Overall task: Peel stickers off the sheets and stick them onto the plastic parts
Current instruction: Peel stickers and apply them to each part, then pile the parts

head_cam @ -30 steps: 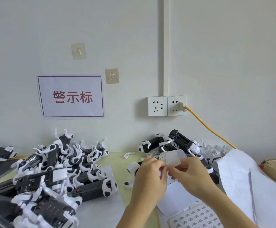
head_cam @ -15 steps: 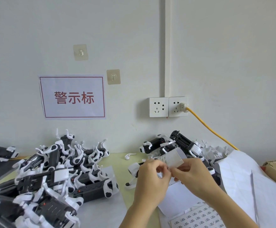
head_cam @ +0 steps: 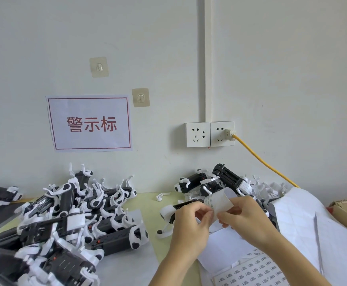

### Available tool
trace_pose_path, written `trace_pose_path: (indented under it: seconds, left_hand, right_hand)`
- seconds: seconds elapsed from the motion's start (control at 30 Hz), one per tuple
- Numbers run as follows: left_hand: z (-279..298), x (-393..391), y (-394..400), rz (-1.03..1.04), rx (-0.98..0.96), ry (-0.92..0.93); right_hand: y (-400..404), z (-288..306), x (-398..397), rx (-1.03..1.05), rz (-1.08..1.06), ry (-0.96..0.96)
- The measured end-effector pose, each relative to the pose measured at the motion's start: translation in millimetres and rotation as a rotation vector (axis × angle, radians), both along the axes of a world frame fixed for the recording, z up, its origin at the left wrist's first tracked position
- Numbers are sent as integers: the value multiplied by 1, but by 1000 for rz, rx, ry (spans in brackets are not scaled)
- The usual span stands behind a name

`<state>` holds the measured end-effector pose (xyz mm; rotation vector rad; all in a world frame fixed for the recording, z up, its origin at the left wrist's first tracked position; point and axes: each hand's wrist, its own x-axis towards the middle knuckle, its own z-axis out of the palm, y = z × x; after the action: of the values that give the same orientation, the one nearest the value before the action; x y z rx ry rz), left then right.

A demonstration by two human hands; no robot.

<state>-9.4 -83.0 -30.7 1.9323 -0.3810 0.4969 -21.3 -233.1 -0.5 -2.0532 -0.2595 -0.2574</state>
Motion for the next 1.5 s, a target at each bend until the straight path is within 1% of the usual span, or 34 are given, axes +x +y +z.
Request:
trace_pose_path:
  seconds: [0.13,0.2,0.3,0.4,0.47,0.53,0.67,0.73,0.77,0.8,0.83,0.87,0.9,0.97,1.03,1.1,1.2,1.33,1.5]
  left_hand:
    - [-1,1,-1,13,5,-17]
    - [-2,0,-2,32,-25,-27]
    - [0,-2,-2,82,-139,-53]
    - [2,-1,-1,145,-315,-35]
    - [3,-1,-1,163,-395,-18]
    - [4,-1,-1,175,-439,-19]
    - [5,0,0,199,-511,-16]
    - [5,0,0,200,-539,-1]
    - [5,0,0,200,-544,2]
    - [5,0,-1,202,-542,2]
    - [5,0,-1,206,-537,-2]
    - [5,0,-1,212,-534,-5]
    - [5,1,-2,217,-537,-5]
    - [5,2,-2,228,-548,1]
    - [5,2,0,236,-560,-3]
    - [5,3,1,252,-594,3]
    - [5,4,2,271,-643,35]
    - [6,3,1,252,-661,47]
    - [12,0,3,149,-737,144]
  right_hand:
    - [-3,1,-1,-29,-16,3]
    - [-5,2,-1,-29,-29,4]
    - [-11,4,-1,-15,-44,3]
    - [-22,7,0,24,-101,2]
    - [-29,7,1,65,-207,-28]
    - [-35,8,1,53,-387,-69]
    - [-45,12,-4,-114,-752,-110]
    - [-47,13,-3,-170,-846,-236]
    - [-45,14,-3,-158,-829,-328]
    - [-40,16,-4,-106,-755,-411]
    - [-32,17,-5,-30,-628,-465]
    - [-21,18,-8,31,-470,-468]
    - [-7,18,-11,62,-296,-421]
    - [20,16,-17,60,9,-293]
    - [39,8,-20,1,170,-256]
    - [46,5,-20,-29,203,-255]
    - [46,5,-20,3,205,-217]
    - [45,6,-21,23,236,-190]
    - [46,0,-18,-2,254,-184]
